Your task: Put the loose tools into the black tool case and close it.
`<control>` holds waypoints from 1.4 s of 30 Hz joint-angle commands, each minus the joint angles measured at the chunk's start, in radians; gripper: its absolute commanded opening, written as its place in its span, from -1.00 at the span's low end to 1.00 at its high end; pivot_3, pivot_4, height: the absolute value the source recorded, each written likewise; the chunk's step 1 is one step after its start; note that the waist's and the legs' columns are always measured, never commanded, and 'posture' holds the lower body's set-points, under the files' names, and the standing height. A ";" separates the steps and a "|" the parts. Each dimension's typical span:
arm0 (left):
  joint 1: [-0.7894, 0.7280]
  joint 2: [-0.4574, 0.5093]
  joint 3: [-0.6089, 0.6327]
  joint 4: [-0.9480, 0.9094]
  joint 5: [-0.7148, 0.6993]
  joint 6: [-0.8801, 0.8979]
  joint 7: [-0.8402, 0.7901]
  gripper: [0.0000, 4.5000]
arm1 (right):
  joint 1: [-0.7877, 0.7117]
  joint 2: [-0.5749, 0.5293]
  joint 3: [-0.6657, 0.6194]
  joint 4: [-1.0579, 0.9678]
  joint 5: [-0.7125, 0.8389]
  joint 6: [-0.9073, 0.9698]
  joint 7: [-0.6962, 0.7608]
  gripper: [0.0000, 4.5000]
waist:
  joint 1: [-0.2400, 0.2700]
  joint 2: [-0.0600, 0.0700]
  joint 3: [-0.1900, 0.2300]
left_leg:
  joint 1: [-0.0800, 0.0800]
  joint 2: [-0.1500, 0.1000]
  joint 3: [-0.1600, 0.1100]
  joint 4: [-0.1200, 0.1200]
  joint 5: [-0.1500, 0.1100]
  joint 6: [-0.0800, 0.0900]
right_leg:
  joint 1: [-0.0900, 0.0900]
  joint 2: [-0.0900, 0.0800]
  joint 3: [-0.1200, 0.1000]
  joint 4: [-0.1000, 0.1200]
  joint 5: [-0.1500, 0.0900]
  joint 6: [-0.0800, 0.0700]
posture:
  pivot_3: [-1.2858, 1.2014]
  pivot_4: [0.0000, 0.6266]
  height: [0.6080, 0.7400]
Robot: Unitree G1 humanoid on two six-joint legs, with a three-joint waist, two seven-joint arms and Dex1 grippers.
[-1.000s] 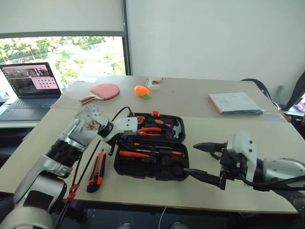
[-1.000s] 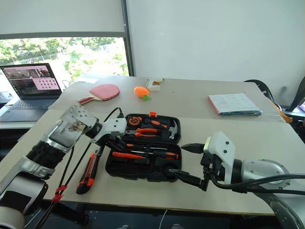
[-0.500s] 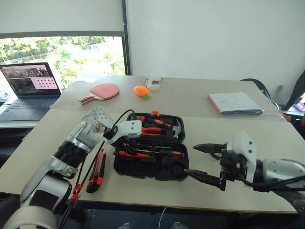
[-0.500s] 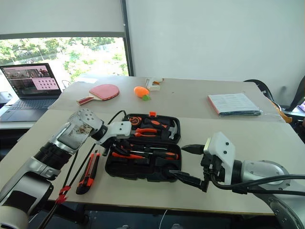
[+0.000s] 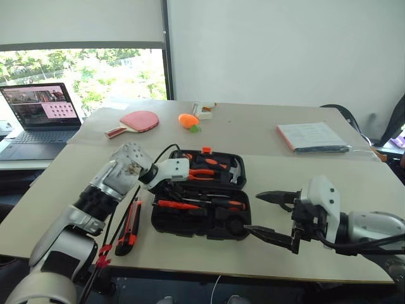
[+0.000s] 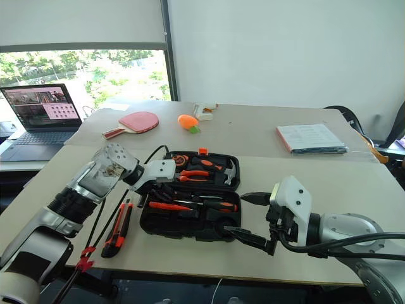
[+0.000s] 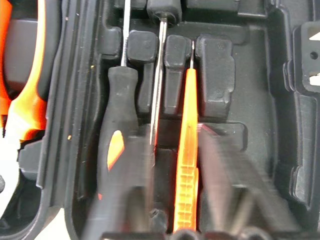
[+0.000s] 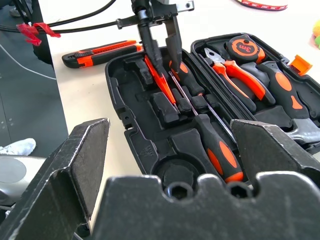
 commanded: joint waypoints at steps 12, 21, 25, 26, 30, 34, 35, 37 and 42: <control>0.021 0.006 -0.014 -0.024 0.042 -0.036 0.025 -0.97 | -0.007 0.005 -0.011 -0.025 0.001 -0.028 -0.007 1.00 | 0.000 0.000 0.000 | 0.000 0.000 0.000 0.000 0.000 0.000 | 0.000 0.000 0.000 0.000 0.000 0.000 | 0.03 -0.52 1.00; 0.032 0.023 -0.004 -0.057 0.042 -0.038 0.017 -0.97 | -0.008 0.007 -0.008 -0.019 -0.002 -0.029 -0.007 1.00 | -0.001 0.000 0.000 | 0.000 0.000 0.000 0.000 0.000 0.000 | 0.000 0.000 0.000 0.000 0.000 0.000 | 0.03 -0.52 1.00; 0.068 0.051 -0.010 -0.104 0.054 -0.048 0.022 -0.97 | -0.009 0.011 -0.002 -0.018 -0.005 -0.031 -0.010 1.00 | -0.001 0.000 0.000 | 0.000 0.000 0.000 0.000 0.000 0.000 | 0.000 0.000 0.000 0.000 0.000 0.000 | 0.03 -0.52 1.00; 0.077 0.054 -0.012 -0.107 0.059 -0.053 0.030 -0.97 | -0.011 0.013 0.000 -0.016 -0.006 -0.030 -0.010 1.00 | -0.002 0.000 0.000 | 0.000 0.000 -0.001 0.000 0.000 0.000 | 0.000 0.000 0.000 0.000 0.000 0.000 | 0.03 -0.52 1.00; 0.130 0.071 -0.020 -0.159 0.063 -0.055 0.043 -0.97 | -0.016 0.016 0.004 -0.011 -0.010 -0.031 -0.010 1.00 | -0.003 0.000 0.000 | 0.001 0.000 -0.001 0.000 0.000 0.000 | 0.000 0.000 0.000 0.000 0.000 0.000 | 0.03 -0.52 1.00; 0.153 0.079 -0.018 -0.178 0.076 -0.063 0.055 -0.97 | -0.019 0.020 0.007 -0.008 -0.015 -0.032 -0.008 1.00 | -0.004 0.000 0.000 | 0.001 0.000 -0.001 -0.001 0.000 0.000 | 0.000 0.000 0.000 0.000 0.000 0.000 | 0.03 -0.52 1.00; 0.157 0.080 -0.018 -0.180 0.078 -0.063 0.058 -0.97 | -0.021 0.022 0.009 -0.008 -0.016 -0.032 -0.008 1.00 | -0.004 0.000 0.000 | 0.001 0.000 0.000 -0.001 0.000 0.000 | 0.000 0.000 0.000 0.000 0.000 0.000 | 0.03 -0.52 1.00; 0.170 0.081 -0.017 -0.186 0.082 -0.065 0.063 -0.97 | -0.023 0.024 0.011 -0.006 -0.018 -0.032 -0.007 1.00 | -0.005 0.000 0.000 | 0.002 0.000 0.000 -0.001 0.000 0.000 | 0.001 0.000 0.000 0.000 0.000 0.000 | 0.03 -0.52 1.00; 0.191 0.079 -0.003 -0.208 0.099 -0.097 0.102 -0.97 | -0.026 0.026 0.016 -0.002 -0.022 -0.033 -0.006 1.00 | -0.004 0.000 0.000 | 0.002 0.000 0.000 -0.001 0.000 0.000 | 0.001 0.000 0.001 0.000 0.000 0.000 | 0.03 -0.52 1.00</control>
